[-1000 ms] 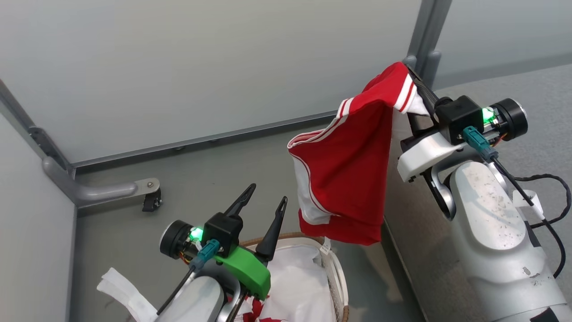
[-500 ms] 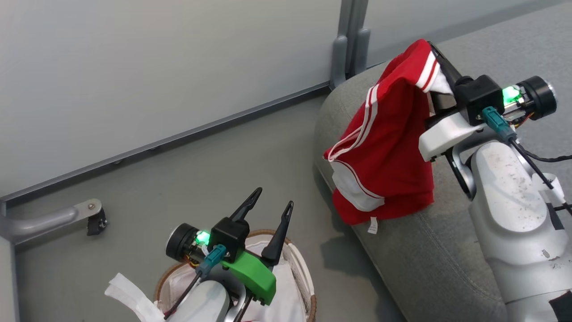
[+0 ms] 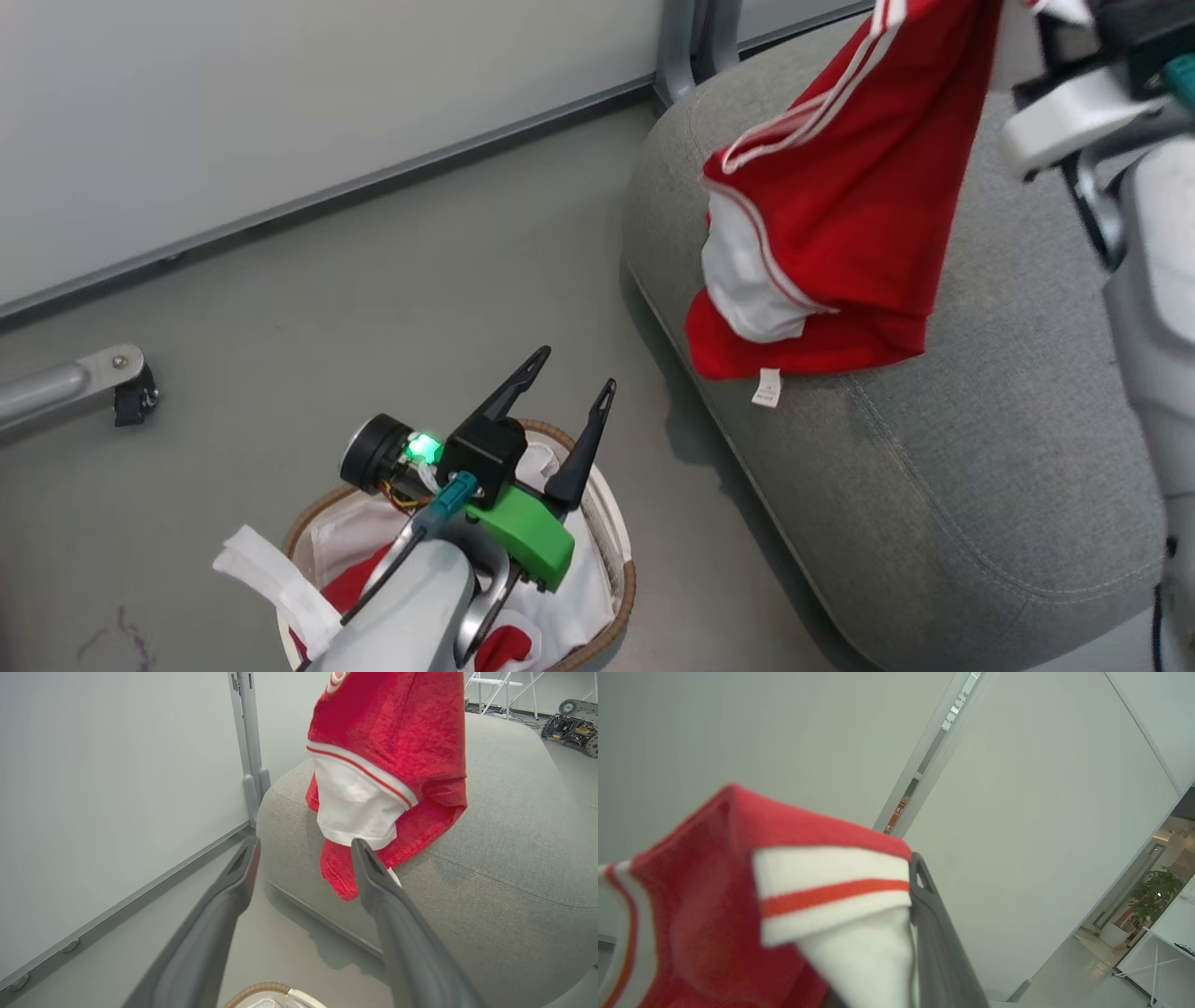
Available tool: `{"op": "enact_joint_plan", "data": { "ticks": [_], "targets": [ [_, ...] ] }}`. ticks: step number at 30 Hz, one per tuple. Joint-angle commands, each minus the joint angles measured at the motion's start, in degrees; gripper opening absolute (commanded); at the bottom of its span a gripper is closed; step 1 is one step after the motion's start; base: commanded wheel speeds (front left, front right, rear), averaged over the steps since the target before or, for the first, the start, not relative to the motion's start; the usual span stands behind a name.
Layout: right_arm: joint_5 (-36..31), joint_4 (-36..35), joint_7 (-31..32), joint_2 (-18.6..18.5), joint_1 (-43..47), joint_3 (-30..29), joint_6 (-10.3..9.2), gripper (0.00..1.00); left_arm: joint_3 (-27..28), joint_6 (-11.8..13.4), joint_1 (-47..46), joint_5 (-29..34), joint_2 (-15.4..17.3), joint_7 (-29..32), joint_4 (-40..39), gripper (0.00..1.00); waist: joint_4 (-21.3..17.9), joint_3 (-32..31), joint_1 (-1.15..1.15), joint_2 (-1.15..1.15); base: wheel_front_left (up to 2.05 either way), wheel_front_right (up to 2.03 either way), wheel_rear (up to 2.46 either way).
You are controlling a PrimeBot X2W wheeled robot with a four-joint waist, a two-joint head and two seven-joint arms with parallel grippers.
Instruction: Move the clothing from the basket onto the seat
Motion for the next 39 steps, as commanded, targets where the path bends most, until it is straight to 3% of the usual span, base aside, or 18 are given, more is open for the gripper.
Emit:
{"op": "enact_joint_plan", "data": {
  "ticks": [1,7,15,25,35,36,37,38,39],
  "targets": [
    [-0.4,0.9,0.1,-1.8,-3.2,0.0,-0.08,0.00,0.3,-0.3,-1.7,0.8,1.0,-0.1,-0.1,1.00,2.6,5.4,0.00,-0.01,0.00,0.00,0.00],
    [-1.0,3.5,1.4,-9.4,-18.0,-0.7,-0.08,0.00,1.6,-0.3,-5.9,2.1,2.9,-0.1,-1.7,1.00,5.0,12.8,0.00,-0.01,0.00,0.00,0.00],
    [-1.5,9.1,2.3,-13.0,-25.2,-7.5,-0.08,0.00,2.8,-0.1,-10.5,3.9,3.5,-0.1,-3.6,1.00,7.1,20.7,0.00,-0.01,0.00,0.00,0.00],
    [-5.8,21.5,0.0,-8.7,-12.2,-16.0,-0.08,0.00,2.1,-0.2,-13.3,5.0,3.8,-0.1,-4.4,1.00,8.5,27.5,0.00,-0.01,0.00,0.00,0.00],
    [-5.5,19.0,0.0,-3.7,-2.3,-17.3,-0.08,0.01,1.4,-0.3,-14.0,4.8,3.6,-0.1,-3.8,1.00,8.2,28.1,0.00,-0.01,0.00,0.00,0.00],
    [-5.1,17.9,0.0,-3.4,-1.3,-17.3,-0.08,0.16,1.4,-0.3,-14.0,4.7,3.6,-0.1,-3.7,1.00,8.1,27.9,0.00,-0.01,0.00,0.00,0.00],
    [-4.8,16.6,0.0,-3.1,-0.2,-17.0,-0.08,0.87,1.4,-0.3,-14.0,4.5,3.6,-0.1,-3.6,1.00,7.9,27.5,0.00,-0.01,0.00,0.00,0.00],
    [-4.3,15.7,0.0,-2.9,0.6,-16.9,-0.08,1.00,1.3,-0.3,-13.9,4.4,3.5,-0.1,-3.5,1.00,7.8,27.2,0.00,-0.01,0.00,0.00,0.00],
    [-3.9,14.4,0.0,-2.7,1.5,-16.9,-0.08,1.00,1.3,-0.3,-13.8,4.3,3.5,-0.1,-3.3,1.00,7.7,26.7,0.00,-0.01,0.00,0.00,0.00]
  ]
}}
